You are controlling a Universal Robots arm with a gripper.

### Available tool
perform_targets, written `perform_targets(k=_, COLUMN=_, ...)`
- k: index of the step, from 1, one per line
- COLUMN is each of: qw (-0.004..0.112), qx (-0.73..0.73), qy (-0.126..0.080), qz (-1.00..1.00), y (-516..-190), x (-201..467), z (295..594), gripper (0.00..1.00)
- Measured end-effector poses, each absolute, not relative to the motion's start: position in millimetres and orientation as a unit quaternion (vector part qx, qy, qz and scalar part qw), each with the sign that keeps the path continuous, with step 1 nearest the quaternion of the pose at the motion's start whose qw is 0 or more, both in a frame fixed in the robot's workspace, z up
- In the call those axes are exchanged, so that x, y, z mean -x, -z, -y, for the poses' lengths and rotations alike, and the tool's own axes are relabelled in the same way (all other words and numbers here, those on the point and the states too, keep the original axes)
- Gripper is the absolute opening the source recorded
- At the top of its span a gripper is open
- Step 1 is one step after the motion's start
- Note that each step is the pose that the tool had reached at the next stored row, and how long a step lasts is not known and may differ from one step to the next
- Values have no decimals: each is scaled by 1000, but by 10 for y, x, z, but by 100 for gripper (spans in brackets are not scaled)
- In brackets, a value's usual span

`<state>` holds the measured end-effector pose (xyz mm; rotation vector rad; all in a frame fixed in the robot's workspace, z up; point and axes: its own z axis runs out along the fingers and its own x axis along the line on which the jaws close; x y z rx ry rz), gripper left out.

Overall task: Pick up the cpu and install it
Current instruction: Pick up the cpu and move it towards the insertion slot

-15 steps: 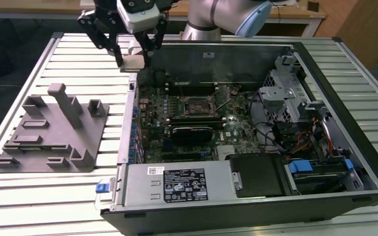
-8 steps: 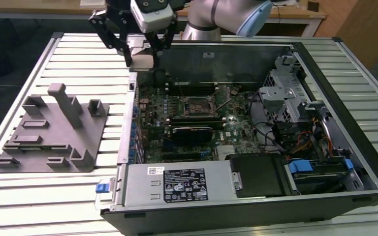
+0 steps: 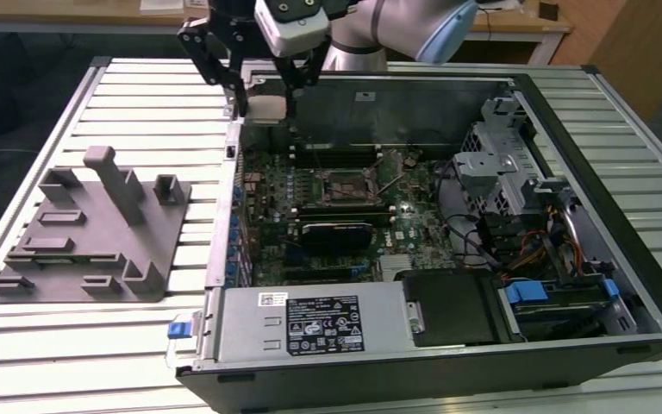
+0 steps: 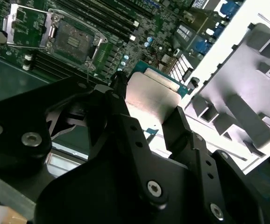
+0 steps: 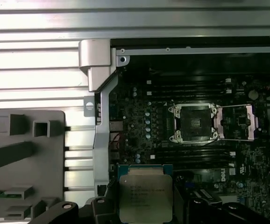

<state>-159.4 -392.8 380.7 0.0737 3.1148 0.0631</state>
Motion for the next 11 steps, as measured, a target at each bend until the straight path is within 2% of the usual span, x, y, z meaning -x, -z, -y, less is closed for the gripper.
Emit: perform_targets(k=11, qw=13, qx=-24, qy=-20, qz=-999, y=-3792, x=1307, z=3914, gripper=55)
